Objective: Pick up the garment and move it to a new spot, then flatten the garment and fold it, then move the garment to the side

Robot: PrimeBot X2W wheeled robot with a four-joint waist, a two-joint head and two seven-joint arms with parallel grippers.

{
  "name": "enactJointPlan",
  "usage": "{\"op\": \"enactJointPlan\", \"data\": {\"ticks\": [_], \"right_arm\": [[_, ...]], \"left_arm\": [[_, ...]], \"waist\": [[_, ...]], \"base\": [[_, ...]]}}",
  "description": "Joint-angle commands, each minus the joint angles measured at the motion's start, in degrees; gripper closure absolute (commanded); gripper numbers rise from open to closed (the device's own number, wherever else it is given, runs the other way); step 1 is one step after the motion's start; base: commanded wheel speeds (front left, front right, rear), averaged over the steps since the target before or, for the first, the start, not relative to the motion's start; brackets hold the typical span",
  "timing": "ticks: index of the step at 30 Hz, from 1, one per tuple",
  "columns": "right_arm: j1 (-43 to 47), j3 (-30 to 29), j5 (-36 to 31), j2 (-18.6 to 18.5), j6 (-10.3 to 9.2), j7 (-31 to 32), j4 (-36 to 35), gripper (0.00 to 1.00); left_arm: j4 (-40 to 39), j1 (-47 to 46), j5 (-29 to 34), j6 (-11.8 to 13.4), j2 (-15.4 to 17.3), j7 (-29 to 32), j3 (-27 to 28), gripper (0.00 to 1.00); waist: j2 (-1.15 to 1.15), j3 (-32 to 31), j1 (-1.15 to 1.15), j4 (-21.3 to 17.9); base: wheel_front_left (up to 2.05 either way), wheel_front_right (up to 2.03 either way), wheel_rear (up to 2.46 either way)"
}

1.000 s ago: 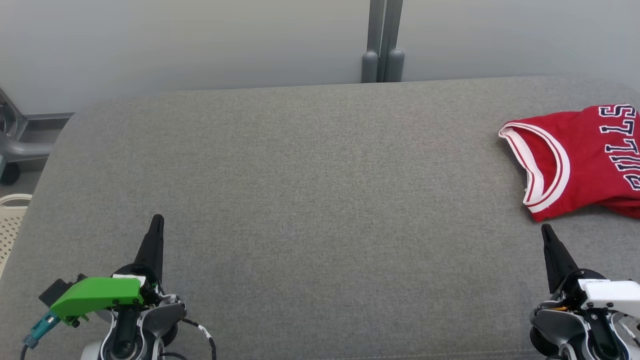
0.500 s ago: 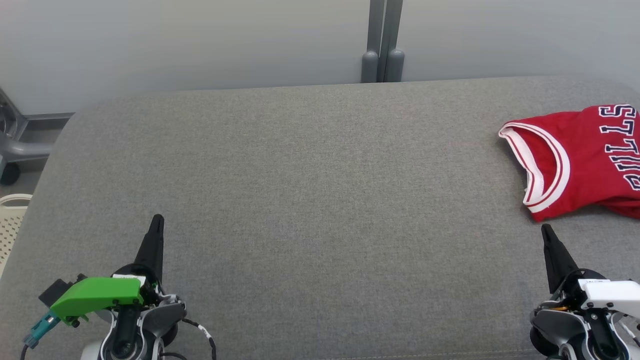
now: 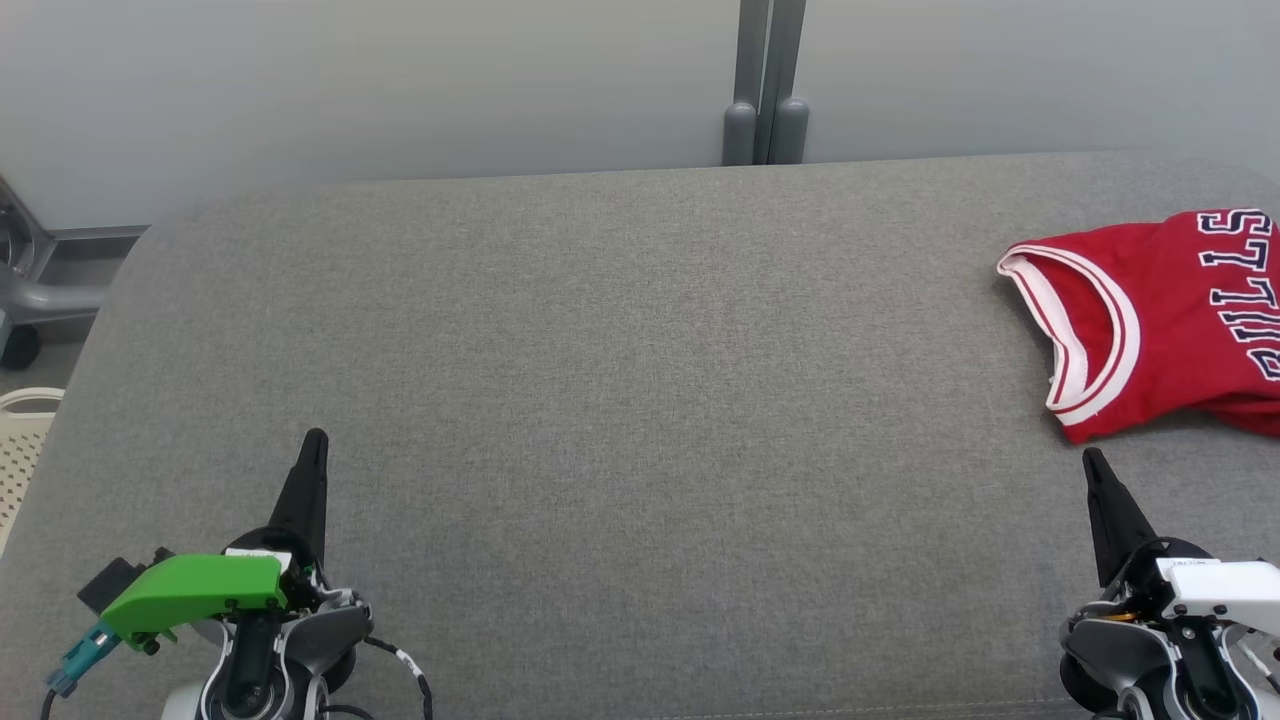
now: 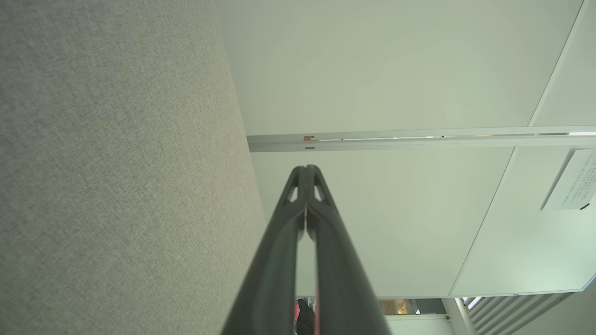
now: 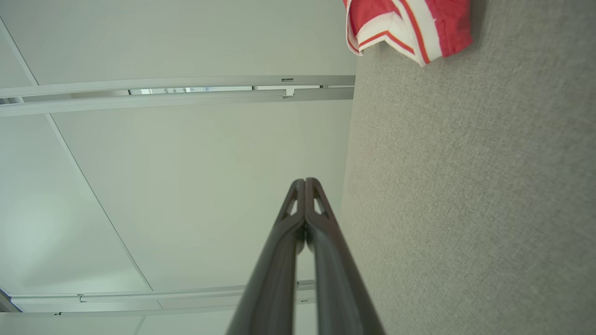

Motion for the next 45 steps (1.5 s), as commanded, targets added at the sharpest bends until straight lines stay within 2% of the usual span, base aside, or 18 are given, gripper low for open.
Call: {"op": "enactJointPlan", "data": {"ticks": [1,45], "right_arm": [[-0.52,-0.11,0.39,-0.24,0.02,0.18,-0.26,1.00],[-0.51,-0.11,0.40,-0.24,0.02,0.18,-0.26,1.00]], "left_arm": [[-0.07,-0.72,-0.20,-0.39,0.00,0.12,0.22,1.00],[-0.07,-0.72,-0.20,-0.39,0.01,0.11,0.20,1.00]], "waist": [[0.00,0.00,0.00,0.00],[0.00,0.00,0.00,0.00]], "base": [[0.00,0.00,0.00],[0.00,0.00,0.00]]}}
